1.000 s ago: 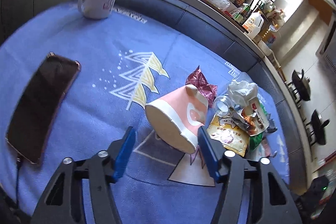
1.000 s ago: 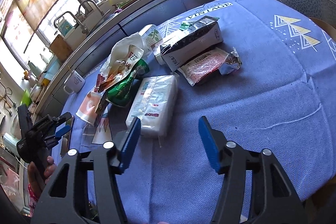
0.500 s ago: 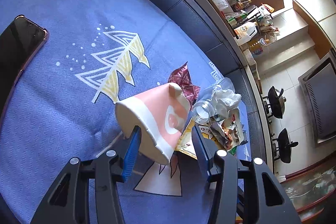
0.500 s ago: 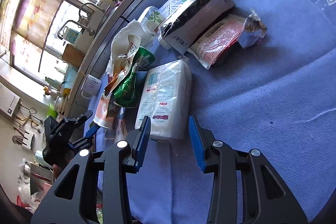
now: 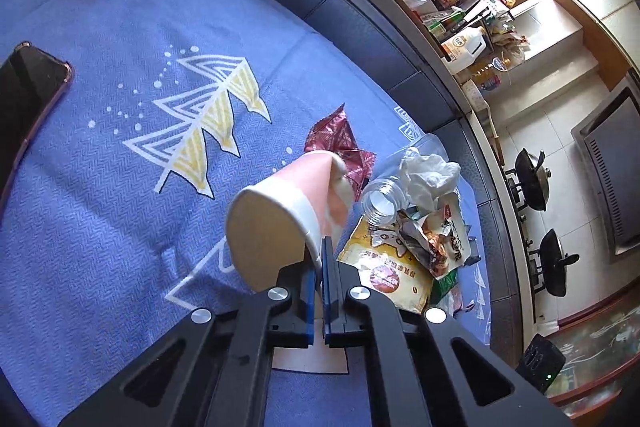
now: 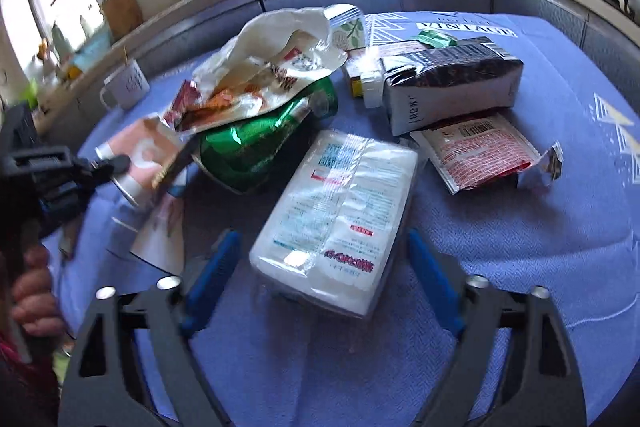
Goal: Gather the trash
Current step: 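Close left tool on pink paper cup while right tool grasps white tissue pack, then carry both items over the beige bin and open both tools to drop them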
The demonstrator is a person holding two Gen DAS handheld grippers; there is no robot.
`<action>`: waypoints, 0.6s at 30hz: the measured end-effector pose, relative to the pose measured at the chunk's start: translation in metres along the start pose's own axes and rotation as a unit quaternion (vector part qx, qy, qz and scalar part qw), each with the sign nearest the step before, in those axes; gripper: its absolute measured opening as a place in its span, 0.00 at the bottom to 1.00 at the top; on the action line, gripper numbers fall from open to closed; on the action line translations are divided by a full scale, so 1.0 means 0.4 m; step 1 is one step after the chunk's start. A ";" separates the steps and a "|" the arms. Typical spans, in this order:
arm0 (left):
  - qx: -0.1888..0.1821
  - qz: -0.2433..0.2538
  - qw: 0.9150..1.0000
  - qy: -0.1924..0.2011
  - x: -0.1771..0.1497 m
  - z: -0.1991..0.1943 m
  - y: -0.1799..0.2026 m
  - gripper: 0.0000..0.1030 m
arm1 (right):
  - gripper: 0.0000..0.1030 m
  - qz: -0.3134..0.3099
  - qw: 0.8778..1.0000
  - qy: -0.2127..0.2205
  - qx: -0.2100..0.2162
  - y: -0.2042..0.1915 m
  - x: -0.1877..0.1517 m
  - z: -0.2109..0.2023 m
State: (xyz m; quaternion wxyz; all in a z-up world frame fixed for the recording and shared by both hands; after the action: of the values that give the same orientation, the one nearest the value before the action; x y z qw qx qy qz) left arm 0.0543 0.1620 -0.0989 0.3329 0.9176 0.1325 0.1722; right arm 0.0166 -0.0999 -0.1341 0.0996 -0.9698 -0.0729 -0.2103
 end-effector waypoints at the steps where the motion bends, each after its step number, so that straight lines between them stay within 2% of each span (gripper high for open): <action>1: -0.002 0.003 1.000 0.005 -0.005 -0.013 0.004 0.03 | 0.63 0.000 1.000 0.006 0.005 0.007 -0.008 -0.006; 6: -0.017 0.030 0.999 0.041 -0.032 -0.104 0.030 0.03 | 0.58 -0.006 0.999 0.045 0.017 0.039 -0.055 -0.089; 9: -0.026 0.060 0.996 0.067 -0.044 -0.159 0.073 0.03 | 0.58 -0.001 0.997 0.083 0.003 0.076 -0.079 -0.147; 11: -0.033 0.089 0.993 0.069 -0.045 -0.165 0.127 0.03 | 0.58 0.020 0.995 0.099 -0.007 0.119 -0.091 -0.171; 14: -0.034 0.144 0.988 0.050 -0.053 -0.123 0.236 0.03 | 0.58 0.058 0.993 0.100 -0.011 0.209 -0.099 -0.181; 16: -0.040 0.178 0.983 0.018 -0.062 -0.065 0.317 0.03 | 0.58 0.081 0.992 0.101 -0.009 0.262 -0.109 -0.188; 18: -0.052 0.216 0.975 -0.023 -0.088 0.017 0.422 0.03 | 0.59 0.105 0.988 0.112 -0.012 0.321 -0.119 -0.208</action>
State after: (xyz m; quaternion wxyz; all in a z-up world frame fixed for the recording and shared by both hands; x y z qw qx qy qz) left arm 0.0467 0.0200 -0.0008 0.3380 0.9097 -0.0851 0.2257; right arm -0.0355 -0.2479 -0.1010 0.1170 -0.9435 0.0439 -0.3070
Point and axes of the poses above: each gripper's, at about its wrist camera, not at the fingertips, and z roughly the way its jaws point, y to its right, x to its top, the point moved 3 cm from there along z, roughly the way its jaws point, and after that the axes turned 15 degrees about -y, right-handed, at the moved point
